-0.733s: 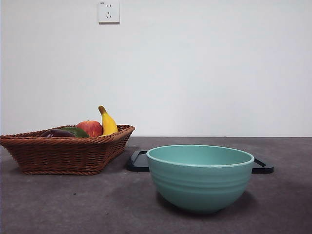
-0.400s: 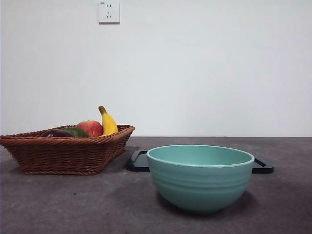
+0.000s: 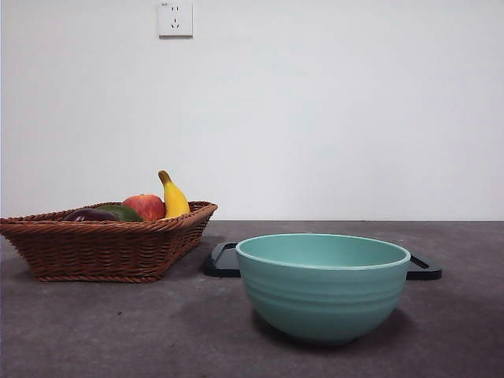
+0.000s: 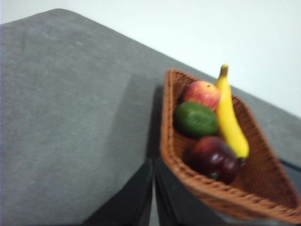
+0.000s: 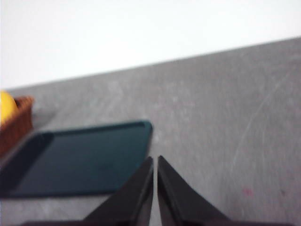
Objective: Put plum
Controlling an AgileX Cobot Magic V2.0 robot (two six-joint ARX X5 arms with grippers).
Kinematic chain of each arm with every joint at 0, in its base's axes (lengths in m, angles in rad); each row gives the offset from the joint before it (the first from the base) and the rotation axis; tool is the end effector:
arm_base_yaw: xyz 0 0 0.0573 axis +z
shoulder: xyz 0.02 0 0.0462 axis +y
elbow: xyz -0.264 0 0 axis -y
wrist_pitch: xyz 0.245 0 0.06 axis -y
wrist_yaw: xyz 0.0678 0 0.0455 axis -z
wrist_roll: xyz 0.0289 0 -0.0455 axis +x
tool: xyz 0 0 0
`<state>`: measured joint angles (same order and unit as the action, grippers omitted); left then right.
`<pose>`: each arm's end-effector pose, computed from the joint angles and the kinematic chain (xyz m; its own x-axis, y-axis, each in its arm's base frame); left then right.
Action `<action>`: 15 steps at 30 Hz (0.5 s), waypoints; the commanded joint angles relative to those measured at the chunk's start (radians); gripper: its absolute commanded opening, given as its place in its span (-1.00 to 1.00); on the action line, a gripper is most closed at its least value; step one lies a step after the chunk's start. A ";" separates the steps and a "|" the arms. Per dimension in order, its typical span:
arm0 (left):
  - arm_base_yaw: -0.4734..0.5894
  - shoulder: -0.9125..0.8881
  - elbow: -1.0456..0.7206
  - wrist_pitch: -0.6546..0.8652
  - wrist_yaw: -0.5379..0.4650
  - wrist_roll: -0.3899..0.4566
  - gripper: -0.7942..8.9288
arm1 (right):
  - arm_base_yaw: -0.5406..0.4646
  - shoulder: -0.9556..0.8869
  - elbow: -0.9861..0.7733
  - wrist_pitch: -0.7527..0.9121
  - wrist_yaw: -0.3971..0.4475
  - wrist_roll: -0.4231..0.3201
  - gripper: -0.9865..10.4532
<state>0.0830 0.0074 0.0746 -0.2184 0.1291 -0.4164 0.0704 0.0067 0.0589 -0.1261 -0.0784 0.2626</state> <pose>0.0918 0.0039 0.1672 0.9877 -0.0470 -0.1494 -0.0199 0.9084 -0.4176 0.0935 0.0089 0.1708 0.9862 0.1481 -0.0736 -0.1238 0.9564 0.2645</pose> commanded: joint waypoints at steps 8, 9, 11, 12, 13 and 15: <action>0.002 0.123 0.259 -0.082 0.029 -0.026 -0.82 | 0.002 0.090 0.259 -0.080 -0.001 0.024 -0.82; 0.002 0.149 0.291 -0.086 0.050 -0.010 -0.82 | 0.002 0.116 0.296 -0.101 -0.004 0.018 -0.82; 0.002 0.201 0.350 -0.110 0.083 0.018 -0.82 | 0.002 0.166 0.360 -0.148 -0.008 0.005 -0.82; 0.002 0.239 0.391 -0.136 0.105 0.040 -0.82 | 0.002 0.205 0.407 -0.183 -0.028 -0.010 -0.82; 0.002 0.269 0.423 -0.159 0.122 0.059 -0.82 | 0.002 0.233 0.439 -0.206 -0.047 -0.020 -0.82; 0.002 0.342 0.493 -0.215 0.164 0.106 -0.82 | 0.002 0.310 0.523 -0.273 -0.099 -0.042 -0.82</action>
<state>0.0830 0.3145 0.5320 -0.4149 0.2733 -0.3771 0.0704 0.2852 0.5430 -0.3820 -0.1585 0.2504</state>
